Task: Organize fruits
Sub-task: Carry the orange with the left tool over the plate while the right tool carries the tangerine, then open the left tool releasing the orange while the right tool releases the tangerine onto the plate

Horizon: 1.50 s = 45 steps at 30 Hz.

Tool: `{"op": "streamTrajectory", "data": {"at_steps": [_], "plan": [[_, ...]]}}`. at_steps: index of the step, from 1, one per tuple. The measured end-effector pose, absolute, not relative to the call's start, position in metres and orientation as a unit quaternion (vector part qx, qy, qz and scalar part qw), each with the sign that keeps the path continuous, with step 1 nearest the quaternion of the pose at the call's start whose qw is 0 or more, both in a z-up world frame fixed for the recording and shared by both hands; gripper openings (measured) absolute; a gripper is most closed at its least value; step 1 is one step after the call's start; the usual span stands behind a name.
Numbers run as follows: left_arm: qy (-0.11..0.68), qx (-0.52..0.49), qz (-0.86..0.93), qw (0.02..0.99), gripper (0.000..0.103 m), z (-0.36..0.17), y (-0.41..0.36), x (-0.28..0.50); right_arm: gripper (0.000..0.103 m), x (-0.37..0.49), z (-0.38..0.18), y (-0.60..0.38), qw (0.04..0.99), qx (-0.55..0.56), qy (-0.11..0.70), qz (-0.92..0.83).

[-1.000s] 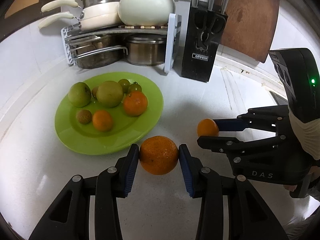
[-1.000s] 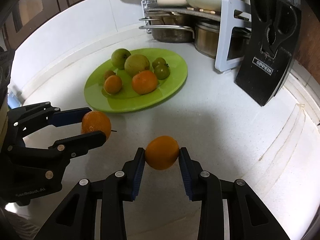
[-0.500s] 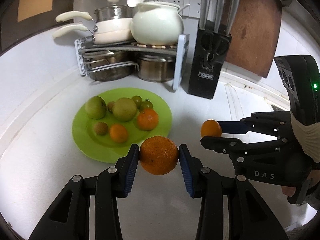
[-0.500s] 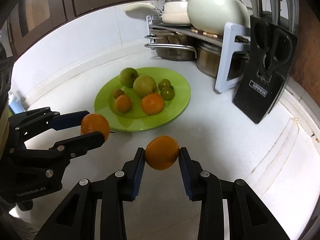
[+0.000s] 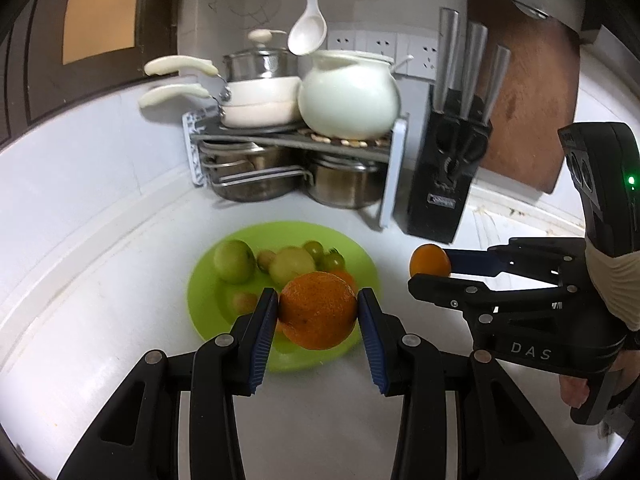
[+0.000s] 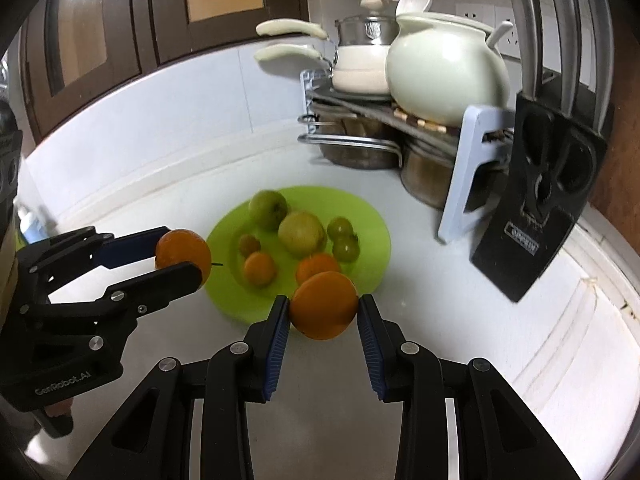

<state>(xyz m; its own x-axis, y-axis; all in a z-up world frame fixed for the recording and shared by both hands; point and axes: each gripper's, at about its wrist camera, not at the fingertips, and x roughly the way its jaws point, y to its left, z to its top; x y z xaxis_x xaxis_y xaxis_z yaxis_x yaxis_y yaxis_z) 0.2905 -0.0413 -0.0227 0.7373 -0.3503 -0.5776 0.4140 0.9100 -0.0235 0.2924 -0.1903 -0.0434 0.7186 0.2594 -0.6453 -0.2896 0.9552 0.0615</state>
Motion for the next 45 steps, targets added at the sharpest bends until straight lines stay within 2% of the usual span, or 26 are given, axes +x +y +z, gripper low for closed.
{"op": "streamTrajectory", "data": {"at_steps": [18, 45], "plan": [[0.277, 0.047, -0.172, 0.944, 0.041, -0.009, -0.024, 0.331, 0.036, 0.351, -0.020, -0.169, 0.932, -0.028, 0.317, 0.171], [0.340, 0.042, -0.152, 0.927, 0.041, -0.053, -0.023, 0.394, 0.036, 0.446, -0.063, -0.145, 0.914, -0.030, 0.361, 0.186]]}}
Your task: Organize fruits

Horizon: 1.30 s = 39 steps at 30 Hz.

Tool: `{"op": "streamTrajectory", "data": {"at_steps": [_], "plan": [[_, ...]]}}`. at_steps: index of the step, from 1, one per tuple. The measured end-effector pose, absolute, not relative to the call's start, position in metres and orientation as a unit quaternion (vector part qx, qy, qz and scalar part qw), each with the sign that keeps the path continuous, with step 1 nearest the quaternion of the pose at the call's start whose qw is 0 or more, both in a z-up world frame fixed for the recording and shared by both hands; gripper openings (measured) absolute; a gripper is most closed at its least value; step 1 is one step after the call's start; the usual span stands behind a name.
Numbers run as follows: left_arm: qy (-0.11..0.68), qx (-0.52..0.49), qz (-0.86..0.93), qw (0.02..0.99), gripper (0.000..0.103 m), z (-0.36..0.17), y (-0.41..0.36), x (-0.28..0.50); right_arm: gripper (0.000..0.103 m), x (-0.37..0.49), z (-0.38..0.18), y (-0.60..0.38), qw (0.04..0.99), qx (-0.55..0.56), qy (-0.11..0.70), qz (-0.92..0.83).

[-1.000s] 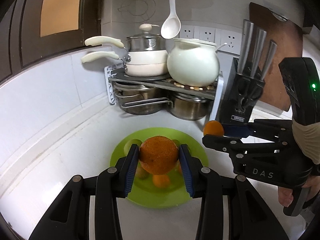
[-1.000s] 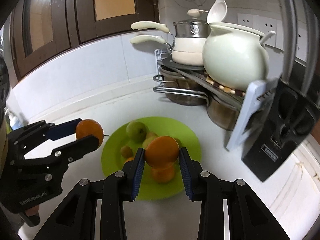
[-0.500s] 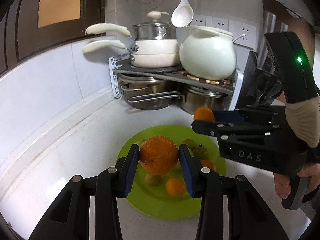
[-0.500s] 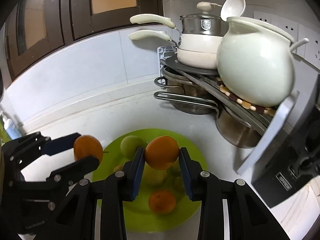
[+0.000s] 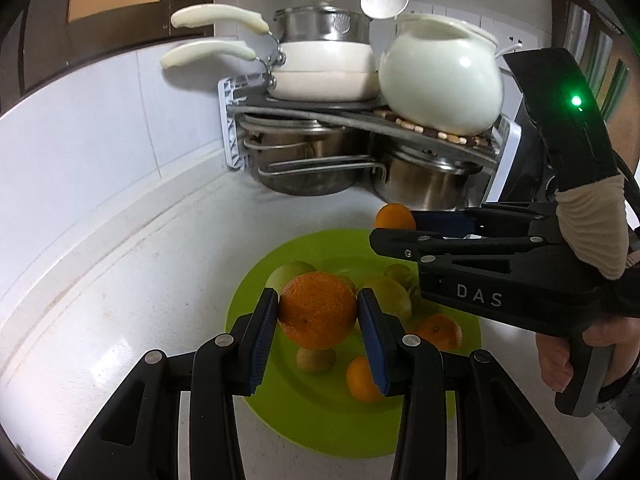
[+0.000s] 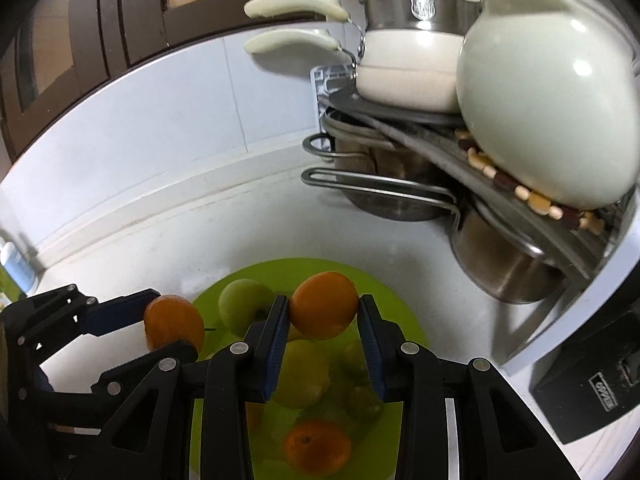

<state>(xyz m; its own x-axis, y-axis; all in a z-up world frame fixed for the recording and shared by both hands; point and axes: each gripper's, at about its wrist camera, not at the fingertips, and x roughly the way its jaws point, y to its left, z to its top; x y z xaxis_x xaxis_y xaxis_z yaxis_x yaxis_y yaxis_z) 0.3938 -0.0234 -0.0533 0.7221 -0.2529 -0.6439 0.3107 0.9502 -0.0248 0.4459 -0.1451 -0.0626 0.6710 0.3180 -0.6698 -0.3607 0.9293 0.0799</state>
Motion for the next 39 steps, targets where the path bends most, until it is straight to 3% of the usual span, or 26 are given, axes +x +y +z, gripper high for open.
{"op": "streamTrajectory", "data": {"at_steps": [10, 30, 35, 39], "plan": [[0.360, 0.043, -0.155, 0.919, 0.041, -0.064, -0.028, 0.401, 0.036, 0.459, -0.077, -0.145, 0.908, -0.021, 0.376, 0.184], [0.333, 0.031, -0.115, 0.935, 0.042, -0.032, -0.013, 0.378, 0.037, 0.418, -0.057, -0.150, 0.914, -0.008, 0.366, 0.173], [0.316, 0.031, -0.112, 0.942, 0.044, -0.016, -0.011, 0.360, 0.037, 0.389, -0.040, -0.152, 0.920, -0.003, 0.352, 0.169], [0.300, 0.033, -0.109, 0.947, 0.051, -0.004, -0.009, 0.343, 0.037, 0.365, -0.027, -0.153, 0.926, 0.004, 0.341, 0.164]]}}
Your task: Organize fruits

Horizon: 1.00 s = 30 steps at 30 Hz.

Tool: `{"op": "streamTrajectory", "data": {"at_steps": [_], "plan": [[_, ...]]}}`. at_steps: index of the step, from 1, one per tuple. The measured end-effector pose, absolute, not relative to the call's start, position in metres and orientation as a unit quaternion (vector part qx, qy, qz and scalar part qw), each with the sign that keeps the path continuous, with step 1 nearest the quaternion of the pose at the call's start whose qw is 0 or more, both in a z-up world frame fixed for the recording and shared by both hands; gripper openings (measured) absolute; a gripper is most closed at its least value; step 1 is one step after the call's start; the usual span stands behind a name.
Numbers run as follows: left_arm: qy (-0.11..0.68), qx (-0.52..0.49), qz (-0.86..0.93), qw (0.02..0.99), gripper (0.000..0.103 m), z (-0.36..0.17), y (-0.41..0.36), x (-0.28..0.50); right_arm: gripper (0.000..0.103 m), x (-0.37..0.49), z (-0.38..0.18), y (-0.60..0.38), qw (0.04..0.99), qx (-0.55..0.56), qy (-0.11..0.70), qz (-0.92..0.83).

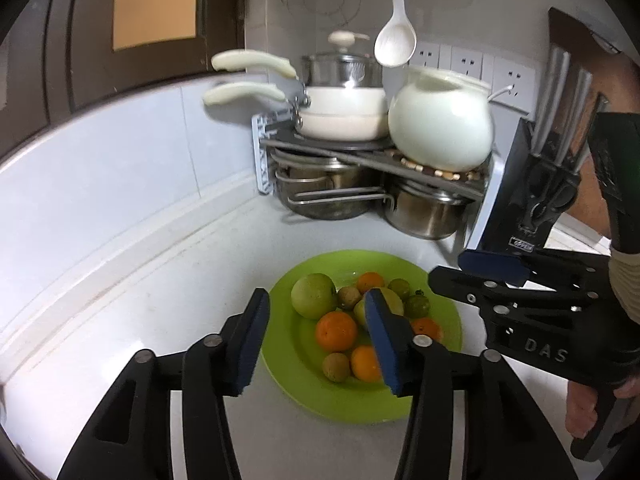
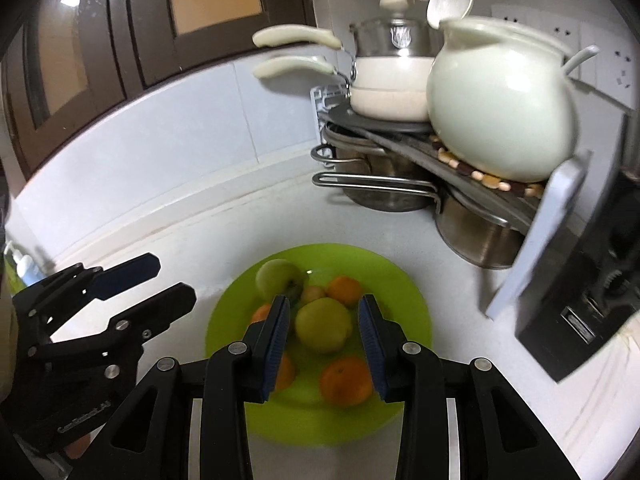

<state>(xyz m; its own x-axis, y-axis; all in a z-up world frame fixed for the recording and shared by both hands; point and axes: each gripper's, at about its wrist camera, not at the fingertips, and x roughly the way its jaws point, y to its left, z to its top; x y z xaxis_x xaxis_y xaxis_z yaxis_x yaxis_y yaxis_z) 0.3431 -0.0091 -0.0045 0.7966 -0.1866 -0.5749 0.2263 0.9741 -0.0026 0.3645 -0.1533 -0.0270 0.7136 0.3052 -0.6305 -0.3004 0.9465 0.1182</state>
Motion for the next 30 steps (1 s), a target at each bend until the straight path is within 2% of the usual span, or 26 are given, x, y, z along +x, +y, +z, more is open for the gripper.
{"op": "streamTrajectory", "data": {"at_steps": [5, 7, 9, 11, 13, 22, 30], "plan": [[0.281, 0.033, -0.107, 0.953, 0.061, 0.008, -0.003, 0.314, 0.037, 0.327, -0.015, -0.157, 0.933, 0.009, 0.330, 0.148], [0.271, 0.035, -0.106, 0.956, 0.070, 0.013, 0.001, 0.301, 0.037, 0.314, -0.012, -0.158, 0.935, 0.012, 0.326, 0.140], [0.263, 0.040, -0.103, 0.959, 0.078, 0.016, 0.003, 0.287, 0.044, 0.298, -0.009, -0.160, 0.939, 0.015, 0.320, 0.128], [0.253, 0.048, -0.098, 0.961, 0.081, 0.019, 0.006, 0.272, 0.057, 0.280, -0.006, -0.162, 0.944, 0.018, 0.310, 0.111], [0.248, 0.050, -0.097, 0.963, 0.090, 0.021, 0.009, 0.261, 0.062, 0.264, -0.004, -0.164, 0.948, 0.019, 0.303, 0.099], [0.232, 0.050, -0.083, 0.968, 0.100, 0.030, 0.013, 0.202, 0.072, 0.200, 0.004, -0.175, 0.954, 0.023, 0.289, 0.081], [0.216, 0.041, -0.062, 0.974, 0.103, 0.039, 0.005, 0.146, 0.076, 0.149, 0.015, -0.186, 0.957, 0.017, 0.274, 0.095]]}}
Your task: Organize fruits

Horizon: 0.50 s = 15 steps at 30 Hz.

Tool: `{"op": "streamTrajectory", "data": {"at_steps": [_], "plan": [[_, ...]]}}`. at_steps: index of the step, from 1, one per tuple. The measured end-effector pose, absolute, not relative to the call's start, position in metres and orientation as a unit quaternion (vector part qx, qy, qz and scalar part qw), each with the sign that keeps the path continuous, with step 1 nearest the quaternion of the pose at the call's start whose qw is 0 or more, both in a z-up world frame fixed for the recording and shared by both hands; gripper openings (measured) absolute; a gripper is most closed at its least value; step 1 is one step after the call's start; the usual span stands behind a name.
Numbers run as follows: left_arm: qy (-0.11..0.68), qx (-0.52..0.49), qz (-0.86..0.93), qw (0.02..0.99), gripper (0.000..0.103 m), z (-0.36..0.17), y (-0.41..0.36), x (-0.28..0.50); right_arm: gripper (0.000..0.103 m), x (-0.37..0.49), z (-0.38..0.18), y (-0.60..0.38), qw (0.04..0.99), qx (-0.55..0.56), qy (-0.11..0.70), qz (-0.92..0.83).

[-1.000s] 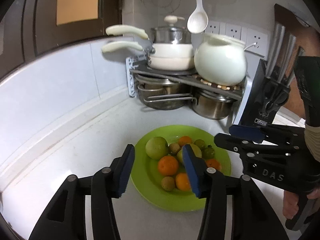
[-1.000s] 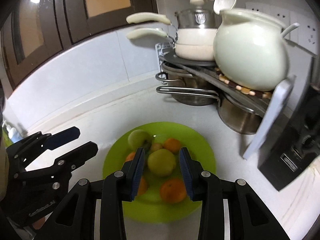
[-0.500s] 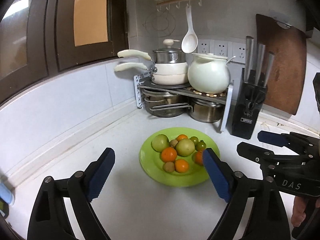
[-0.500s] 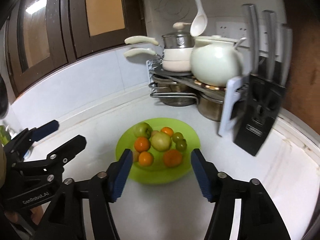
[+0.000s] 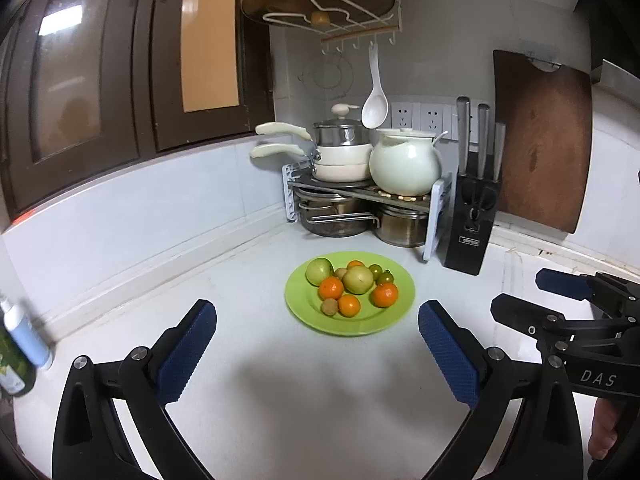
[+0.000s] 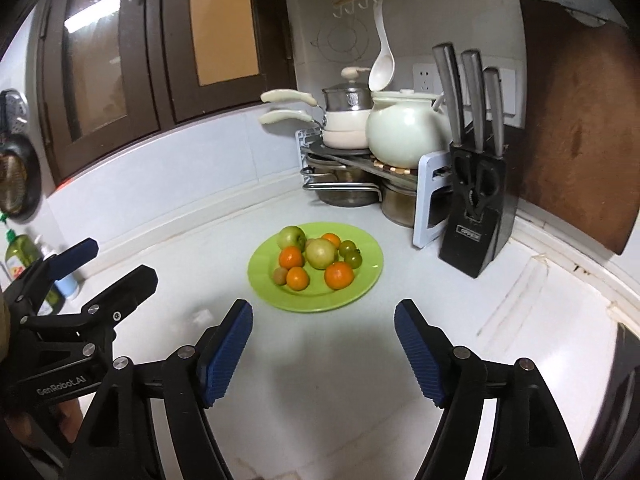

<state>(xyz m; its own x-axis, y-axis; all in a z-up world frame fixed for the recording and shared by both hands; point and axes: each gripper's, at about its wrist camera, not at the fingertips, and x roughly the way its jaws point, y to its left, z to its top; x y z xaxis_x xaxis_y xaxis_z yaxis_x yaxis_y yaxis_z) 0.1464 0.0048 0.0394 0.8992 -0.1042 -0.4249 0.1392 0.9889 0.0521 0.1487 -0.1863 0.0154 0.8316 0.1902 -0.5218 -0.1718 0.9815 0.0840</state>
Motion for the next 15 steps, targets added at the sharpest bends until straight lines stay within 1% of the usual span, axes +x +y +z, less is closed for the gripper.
{"op": "streamTrajectory", "data": {"at_steps": [8, 15], "plan": [[0.209, 0.034, -0.043, 0.976, 0.103, 0.044, 0.000, 0.097, 0.082, 0.106, 0.022, -0.194, 0.960, 0.012, 0.262, 0.101], [0.213, 0.027, -0.035, 0.976, 0.103, 0.044, -0.002, 0.060, 0.084, 0.073, 0.024, -0.200, 0.959, 0.010, 0.261, 0.105]]}}
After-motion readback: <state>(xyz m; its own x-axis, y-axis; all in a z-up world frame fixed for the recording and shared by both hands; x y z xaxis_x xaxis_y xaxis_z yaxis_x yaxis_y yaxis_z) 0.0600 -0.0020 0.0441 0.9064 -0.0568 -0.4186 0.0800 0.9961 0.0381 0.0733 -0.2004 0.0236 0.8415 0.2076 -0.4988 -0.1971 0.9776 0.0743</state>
